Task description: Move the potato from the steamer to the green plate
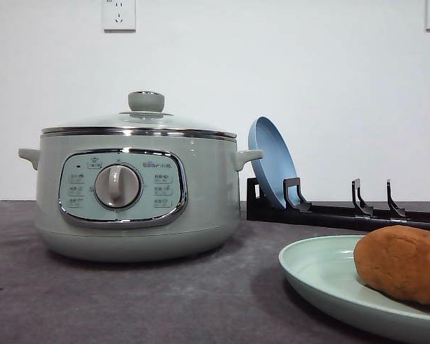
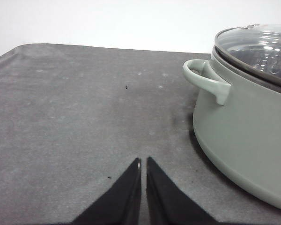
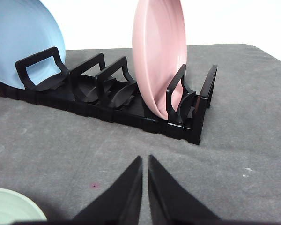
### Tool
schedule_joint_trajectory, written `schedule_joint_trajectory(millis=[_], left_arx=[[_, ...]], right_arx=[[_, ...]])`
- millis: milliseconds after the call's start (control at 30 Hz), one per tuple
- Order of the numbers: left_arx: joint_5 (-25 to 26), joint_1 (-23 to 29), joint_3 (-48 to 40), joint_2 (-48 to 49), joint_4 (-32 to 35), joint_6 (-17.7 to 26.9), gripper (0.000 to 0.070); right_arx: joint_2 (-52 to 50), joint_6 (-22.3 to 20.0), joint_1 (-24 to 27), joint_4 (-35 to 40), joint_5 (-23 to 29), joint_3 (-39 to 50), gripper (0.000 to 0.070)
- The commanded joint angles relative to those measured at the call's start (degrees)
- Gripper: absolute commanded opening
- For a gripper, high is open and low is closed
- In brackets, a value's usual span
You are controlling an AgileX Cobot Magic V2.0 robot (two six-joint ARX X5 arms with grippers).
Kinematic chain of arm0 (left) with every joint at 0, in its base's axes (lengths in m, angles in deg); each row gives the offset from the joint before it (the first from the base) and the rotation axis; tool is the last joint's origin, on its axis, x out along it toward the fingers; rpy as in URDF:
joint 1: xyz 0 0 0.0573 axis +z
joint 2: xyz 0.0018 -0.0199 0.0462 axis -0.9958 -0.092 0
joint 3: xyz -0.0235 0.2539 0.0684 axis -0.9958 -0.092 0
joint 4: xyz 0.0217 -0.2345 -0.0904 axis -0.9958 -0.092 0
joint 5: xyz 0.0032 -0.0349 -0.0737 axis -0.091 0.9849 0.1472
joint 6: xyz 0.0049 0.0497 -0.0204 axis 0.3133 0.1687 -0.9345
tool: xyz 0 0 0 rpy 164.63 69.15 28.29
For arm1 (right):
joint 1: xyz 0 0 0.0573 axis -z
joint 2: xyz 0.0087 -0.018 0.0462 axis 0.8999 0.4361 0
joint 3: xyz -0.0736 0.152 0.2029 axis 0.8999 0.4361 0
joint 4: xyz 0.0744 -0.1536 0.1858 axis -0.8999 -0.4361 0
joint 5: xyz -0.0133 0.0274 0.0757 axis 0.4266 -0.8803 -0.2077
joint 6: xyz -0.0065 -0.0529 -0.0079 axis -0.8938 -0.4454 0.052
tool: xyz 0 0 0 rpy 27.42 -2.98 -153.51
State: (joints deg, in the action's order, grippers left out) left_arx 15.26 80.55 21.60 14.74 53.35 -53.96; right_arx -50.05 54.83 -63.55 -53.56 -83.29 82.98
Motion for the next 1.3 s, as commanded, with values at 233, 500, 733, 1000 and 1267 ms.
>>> schedule_joint_trajectory(millis=[233, 500, 733, 1000, 1267], left_arx=[[-0.26, 0.02, -1.16, 0.07, -0.35, 0.02, 0.0016], [-0.26, 0.02, -1.16, 0.07, -0.33, 0.02, 0.0016], [-0.26, 0.02, -1.16, 0.07, -0.35, 0.02, 0.0016], [-0.26, 0.02, -1.16, 0.07, -0.35, 0.02, 0.0016], [-0.26, 0.02, -1.16, 0.07, -0.35, 0.02, 0.0016]], right_arx=[[0.02, -0.66, 0.02, 0.22, 0.0, 0.28, 0.0009], [0.02, -0.66, 0.02, 0.22, 0.0, 0.28, 0.0009], [0.02, -0.66, 0.02, 0.22, 0.0, 0.28, 0.0009], [0.02, -0.66, 0.02, 0.22, 0.0, 0.28, 0.0009], [0.02, -0.66, 0.02, 0.22, 0.0, 0.28, 0.0009]])
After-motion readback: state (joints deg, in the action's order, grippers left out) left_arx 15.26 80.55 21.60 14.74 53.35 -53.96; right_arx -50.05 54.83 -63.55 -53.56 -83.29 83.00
